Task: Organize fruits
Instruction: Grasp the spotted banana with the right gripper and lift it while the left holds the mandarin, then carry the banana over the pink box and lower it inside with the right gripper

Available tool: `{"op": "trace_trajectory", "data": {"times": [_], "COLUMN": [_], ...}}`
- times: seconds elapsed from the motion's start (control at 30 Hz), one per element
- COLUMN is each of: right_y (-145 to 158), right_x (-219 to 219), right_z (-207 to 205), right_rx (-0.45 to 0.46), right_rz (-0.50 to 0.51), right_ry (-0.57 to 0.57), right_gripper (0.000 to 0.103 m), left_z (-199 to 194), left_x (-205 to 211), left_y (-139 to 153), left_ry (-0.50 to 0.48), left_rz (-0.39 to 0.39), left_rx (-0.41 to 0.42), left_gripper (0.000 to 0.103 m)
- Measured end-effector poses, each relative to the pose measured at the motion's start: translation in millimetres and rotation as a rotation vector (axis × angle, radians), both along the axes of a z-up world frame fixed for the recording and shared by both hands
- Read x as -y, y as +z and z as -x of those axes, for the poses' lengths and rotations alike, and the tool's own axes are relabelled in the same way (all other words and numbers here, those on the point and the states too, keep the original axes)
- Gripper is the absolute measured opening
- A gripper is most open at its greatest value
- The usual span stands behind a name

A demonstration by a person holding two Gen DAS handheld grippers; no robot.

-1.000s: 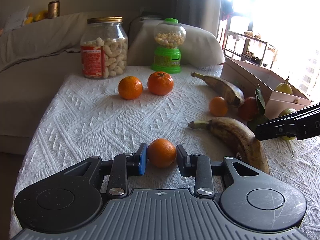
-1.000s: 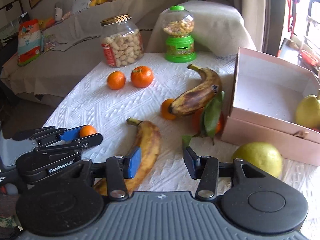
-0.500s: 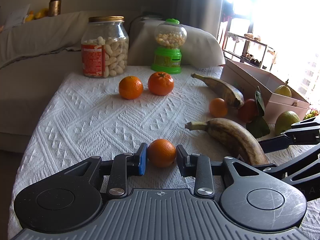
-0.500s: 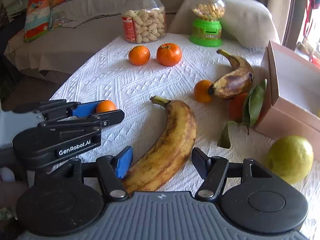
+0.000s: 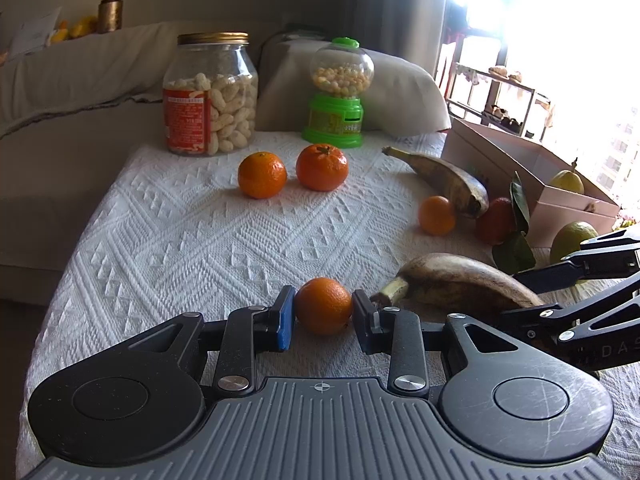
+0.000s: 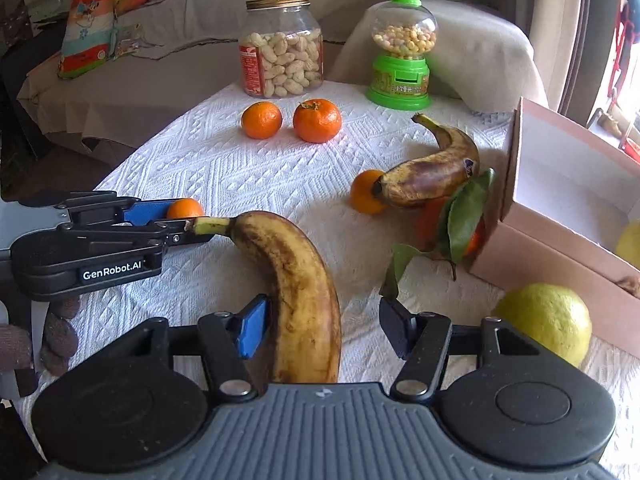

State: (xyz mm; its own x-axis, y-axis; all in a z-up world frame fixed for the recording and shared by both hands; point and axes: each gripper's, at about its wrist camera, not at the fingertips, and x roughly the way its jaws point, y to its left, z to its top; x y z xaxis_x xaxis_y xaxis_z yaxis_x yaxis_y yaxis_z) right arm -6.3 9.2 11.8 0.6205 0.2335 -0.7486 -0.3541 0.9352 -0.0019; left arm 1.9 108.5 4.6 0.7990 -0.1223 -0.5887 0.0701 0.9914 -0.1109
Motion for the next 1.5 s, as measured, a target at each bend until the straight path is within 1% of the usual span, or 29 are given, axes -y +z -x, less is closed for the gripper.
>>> {"op": "trace_trajectory", "data": {"times": [0.03, 0.07, 0.13, 0.17, 0.27, 0.37, 0.43, 0.47, 0.53, 0.57, 0.63, 0.67, 0.73, 0.77, 0.83, 0.9, 1.0, 1.03, 1.07, 1.1, 1.13, 1.17, 1.23, 1.27, 1.4, 1.43, 1.47, 1.5], "right_y": [-2, -3, -2, -2, 3, 19, 39, 53, 86, 103, 139, 154, 169, 169, 157, 127, 82, 70, 59, 51, 47, 46, 48, 51, 72, 74, 76, 75], "right_x": [-4, -8, -12, -10, 5, 25, 40, 48, 64, 72, 93, 105, 126, 137, 153, 167, 179, 181, 181, 179, 176, 174, 175, 177, 179, 177, 174, 170], "right_z": [0, 1, 5, 6, 6, 6, 10, 12, 18, 18, 10, 1, -23, -38, -67, -97, -119, -125, -128, -129, -129, -129, -128, -126, -114, -113, -112, -115], "right_rx": [-0.002, 0.002, 0.03, 0.038, 0.036, 0.05, 0.084, 0.122, 0.227, 0.272, 0.331, 0.34, 0.326, 0.304, 0.229, 0.121, -0.01, -0.044, -0.066, -0.066, -0.055, -0.033, -0.012, -0.002, 0.053, 0.063, 0.068, 0.065], "right_rz": [0.002, 0.007, 0.032, 0.023, -0.032, -0.101, -0.153, -0.173, -0.173, -0.16, -0.138, -0.128, -0.107, -0.097, -0.082, -0.071, -0.11, -0.116, -0.112, -0.081, -0.024, 0.021, 0.081, 0.094, 0.094, 0.097, 0.098, 0.107], "right_ry": [0.02, 0.041, 0.043, 0.036, -0.009, -0.056, -0.071, -0.073, -0.08, -0.089, -0.137, -0.172, -0.252, -0.293, -0.36, -0.425, -0.484, -0.496, -0.509, -0.52, -0.531, -0.53, -0.538, -0.538, -0.482, -0.465, -0.438, -0.422], "right_gripper": [0.042, 0.037, 0.036, 0.036, 0.036, 0.036, 0.036, 0.036, 0.036, 0.036, 0.036, 0.036, 0.036, 0.036, 0.036, 0.036, 0.035, 0.034, 0.028, 0.022, 0.009, 0.009, 0.009, 0.009, 0.01, 0.013, 0.02, 0.024], "left_z": [0, 0, 0, 0, 0, 0, -2, -3, -8, -12, -16, -18, -21, -22, -24, -24, -25, -26, -27, -28, -29, -31, -33, -35, -40, -42, -43, -42], "left_x": [0, 0, 0, 0, 4, 7, 8, 8, 11, 16, 31, 39, 56, 61, 74, 80, 80, 78, 72, 67, 62, 56, 49, 48, 55, 58, 62, 65], "left_y": [0, 0, 0, 0, 0, 1, 4, 8, 26, 39, 71, 86, 108, 113, 118, 114, 98, 94, 88, 84, 81, 77, 73, 71, 66, 65, 64, 63], "left_ry": [0.0, 0.0, 0.0, 0.0, 0.0, 0.001, 0.004, -0.005, -0.061, -0.096, -0.159, -0.184, -0.233, -0.25, -0.282, -0.3, -0.302, -0.294, -0.281, -0.267, -0.253, -0.236, -0.215, -0.211, -0.235, -0.247, -0.258, -0.268], "left_rz": [0.0, 0.0, -0.001, -0.003, -0.031, -0.054, -0.054, -0.027, 0.064, 0.091, 0.102, 0.105, 0.122, 0.133, 0.161, 0.183, 0.177, 0.175, 0.177, 0.182, 0.187, 0.195, 0.218, 0.229, 0.241, 0.241, 0.24, 0.238], "left_rx": [0.0, 0.0, 0.0, 0.0, -0.001, 0.001, 0.003, 0.009, 0.028, 0.053, 0.135, 0.178, 0.244, 0.259, 0.266, 0.243, 0.188, 0.173, 0.155, 0.142, 0.133, 0.122, 0.106, 0.099, 0.083, 0.074, 0.066, 0.058], "left_gripper": [0.035, 0.035, 0.035, 0.035, 0.035, 0.035, 0.034, 0.034, 0.034, 0.034, 0.034, 0.034, 0.034, 0.034, 0.034, 0.034, 0.034, 0.034, 0.034, 0.034, 0.034, 0.034, 0.034, 0.034, 0.034, 0.034, 0.034, 0.034]}}
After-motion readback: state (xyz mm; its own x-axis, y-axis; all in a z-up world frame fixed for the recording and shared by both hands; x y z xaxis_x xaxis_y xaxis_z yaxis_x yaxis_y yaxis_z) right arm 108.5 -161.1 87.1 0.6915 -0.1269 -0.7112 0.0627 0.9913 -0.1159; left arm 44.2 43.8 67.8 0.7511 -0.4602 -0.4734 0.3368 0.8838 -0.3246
